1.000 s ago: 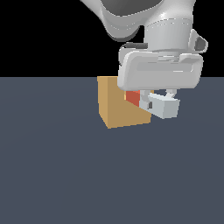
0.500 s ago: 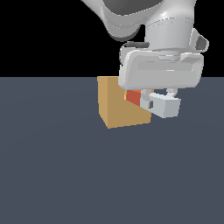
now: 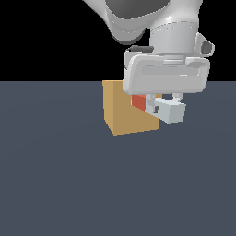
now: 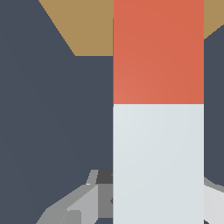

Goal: Insert the peg into the horizontal hole in a box.

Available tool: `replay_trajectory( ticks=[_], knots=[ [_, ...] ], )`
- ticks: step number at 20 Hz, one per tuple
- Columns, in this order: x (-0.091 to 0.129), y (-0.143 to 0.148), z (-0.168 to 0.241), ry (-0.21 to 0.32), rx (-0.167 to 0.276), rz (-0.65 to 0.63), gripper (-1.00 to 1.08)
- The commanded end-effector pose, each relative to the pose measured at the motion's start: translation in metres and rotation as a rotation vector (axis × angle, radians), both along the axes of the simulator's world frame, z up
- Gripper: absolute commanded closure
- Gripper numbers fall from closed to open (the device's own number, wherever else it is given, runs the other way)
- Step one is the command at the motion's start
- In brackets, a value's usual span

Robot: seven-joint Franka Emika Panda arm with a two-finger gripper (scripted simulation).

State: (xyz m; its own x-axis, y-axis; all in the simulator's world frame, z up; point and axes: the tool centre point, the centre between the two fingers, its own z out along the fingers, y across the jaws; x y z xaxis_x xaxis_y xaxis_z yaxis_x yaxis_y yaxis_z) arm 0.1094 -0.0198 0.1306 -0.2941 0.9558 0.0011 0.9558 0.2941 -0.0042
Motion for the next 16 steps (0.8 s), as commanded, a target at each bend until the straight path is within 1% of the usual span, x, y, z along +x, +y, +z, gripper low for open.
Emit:
replay_trajectory(
  ticks=[1,10,13,16],
  knots=[
    [-0.002,0.012,0.002,-0.004,0.001,0.002,1.08],
    [-0.023,0.075,0.004,-0.006,0.001,0.002,1.08],
    [-0.026,0.088,0.004,-0.007,0.001,0.002,1.08],
    [-0.027,0.092,0.004,-0.007,0.001,0.002,1.08]
  ],
)
